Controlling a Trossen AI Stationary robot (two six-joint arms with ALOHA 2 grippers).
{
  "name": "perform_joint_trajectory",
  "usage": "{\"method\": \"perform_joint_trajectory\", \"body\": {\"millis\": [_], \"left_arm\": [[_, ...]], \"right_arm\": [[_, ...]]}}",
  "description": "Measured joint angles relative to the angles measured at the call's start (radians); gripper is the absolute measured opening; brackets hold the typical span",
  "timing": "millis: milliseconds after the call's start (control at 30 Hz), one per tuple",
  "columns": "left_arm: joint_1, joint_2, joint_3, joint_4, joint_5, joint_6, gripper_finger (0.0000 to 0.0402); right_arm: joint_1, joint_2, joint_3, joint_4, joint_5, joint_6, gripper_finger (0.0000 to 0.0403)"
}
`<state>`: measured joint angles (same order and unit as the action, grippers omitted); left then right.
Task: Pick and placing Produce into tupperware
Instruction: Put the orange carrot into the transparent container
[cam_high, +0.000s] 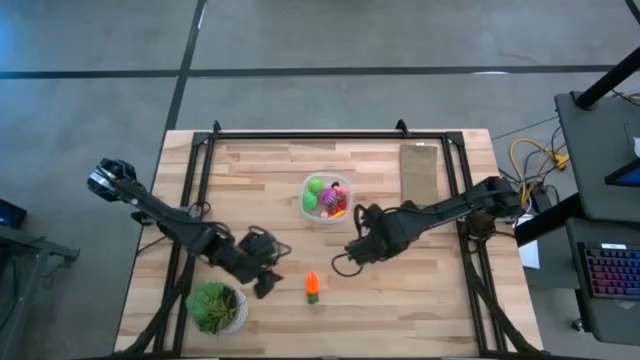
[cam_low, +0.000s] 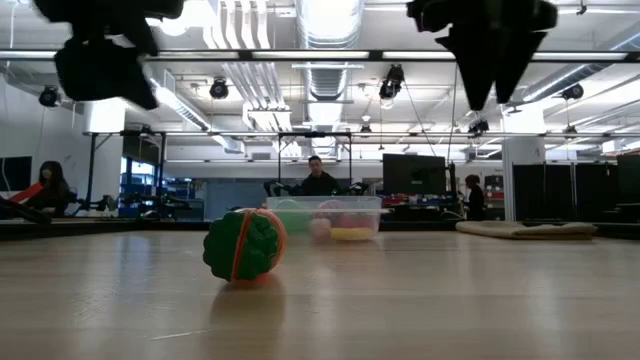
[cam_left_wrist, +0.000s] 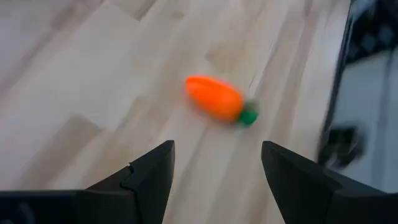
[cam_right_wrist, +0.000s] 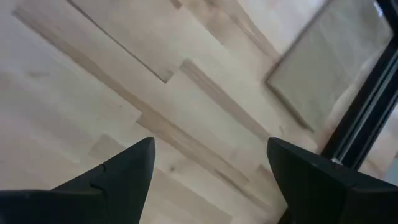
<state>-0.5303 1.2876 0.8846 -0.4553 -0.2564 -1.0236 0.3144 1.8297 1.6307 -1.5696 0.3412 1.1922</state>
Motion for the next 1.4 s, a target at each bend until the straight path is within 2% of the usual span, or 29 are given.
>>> {"method": "perform_joint_trajectory", "body": {"millis": [100,433,733,867,1000,1267,1400], "left_arm": [[0.041,0.075,0.075,0.026,0.041,-0.138,0.0224],[0.092,0.360,0.342,-0.141,0.072,-0.188,0.0175],[0.093,0.532,0.508,-0.141,0.054,-0.481,0.0169],[0.092,0.597,0.575,-0.298,0.065,-0.610,0.0169],[0.087,0.632,0.649,-0.428,0.093,-0.680,0.0169],[0.090,0.649,0.735,-0.457,0.054,-0.759,0.0167],[0.079,0.671,0.768,-0.465,0.070,-0.805,0.0148]], "right_arm": [[0.003,-0.052,-0.045,0.000,-0.018,0.060,0.0302],[0.008,-0.329,-0.301,0.002,-0.026,0.224,0.0302],[0.011,-0.559,-0.527,0.014,0.012,0.142,0.0302],[0.011,-0.644,-0.599,0.048,0.036,0.096,0.0302],[0.015,-0.715,-0.658,0.150,0.059,0.063,0.0302],[0.015,-0.759,-0.714,0.198,0.075,0.014,0.0302],[0.015,-0.753,-0.716,0.200,0.077,-0.023,0.0302]]}}
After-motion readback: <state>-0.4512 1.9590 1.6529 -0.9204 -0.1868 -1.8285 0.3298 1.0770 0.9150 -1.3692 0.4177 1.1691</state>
